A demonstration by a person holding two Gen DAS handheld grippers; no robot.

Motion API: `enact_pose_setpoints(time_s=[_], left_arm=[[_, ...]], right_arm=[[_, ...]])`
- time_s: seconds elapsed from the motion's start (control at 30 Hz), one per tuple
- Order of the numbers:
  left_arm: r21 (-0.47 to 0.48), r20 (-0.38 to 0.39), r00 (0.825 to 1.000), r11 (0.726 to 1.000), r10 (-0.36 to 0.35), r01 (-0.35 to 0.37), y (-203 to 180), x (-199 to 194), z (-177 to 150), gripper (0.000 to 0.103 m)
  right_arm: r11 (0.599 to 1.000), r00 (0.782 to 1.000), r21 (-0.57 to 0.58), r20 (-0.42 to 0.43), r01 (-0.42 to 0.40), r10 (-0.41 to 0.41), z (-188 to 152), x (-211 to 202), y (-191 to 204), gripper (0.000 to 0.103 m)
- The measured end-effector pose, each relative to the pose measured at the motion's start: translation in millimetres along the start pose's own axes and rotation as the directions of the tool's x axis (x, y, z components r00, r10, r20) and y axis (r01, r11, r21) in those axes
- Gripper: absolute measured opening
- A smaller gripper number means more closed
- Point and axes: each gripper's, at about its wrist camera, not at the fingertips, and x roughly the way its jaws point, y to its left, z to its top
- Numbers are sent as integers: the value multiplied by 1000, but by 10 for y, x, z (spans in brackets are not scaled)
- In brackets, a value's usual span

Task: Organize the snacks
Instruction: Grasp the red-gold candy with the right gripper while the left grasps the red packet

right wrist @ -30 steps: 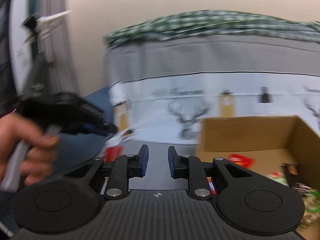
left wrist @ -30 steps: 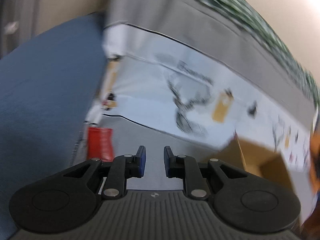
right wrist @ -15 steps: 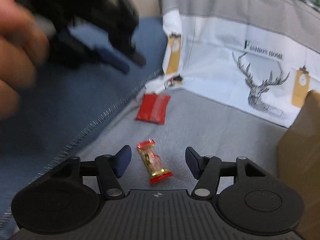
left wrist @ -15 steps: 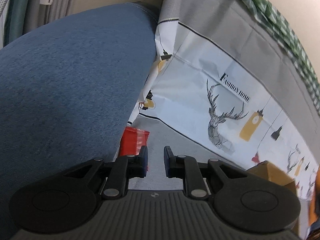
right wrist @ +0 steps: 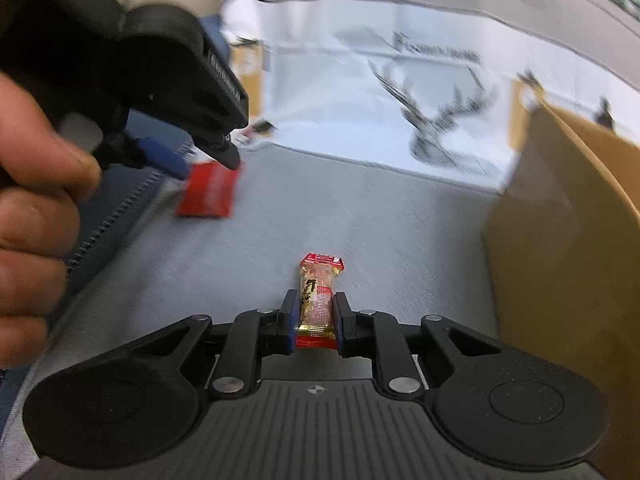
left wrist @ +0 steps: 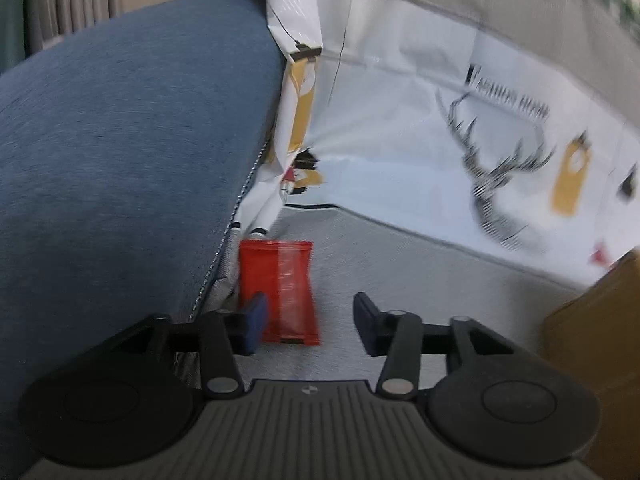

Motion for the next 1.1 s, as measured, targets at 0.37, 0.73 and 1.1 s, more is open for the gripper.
enact_pose_setpoints(time_s=[0.37,0.73,1.1], left_arm=[[-33,-16,997,997,69,-70,28,311,-86,33],[-84,21,999,996,-40,42,244,-457,-73,3],[-80,-246,910,942,-335,325,560,-1138,-954,3]], right_arm=[[1000,1000,-20,-3,-6,6,-84,70,-42,18],[993,994,-60,-35,-102,100,-59,-367,-28,17],[975,971,-55,-121,-216,208,-776,-1280,-50,17]])
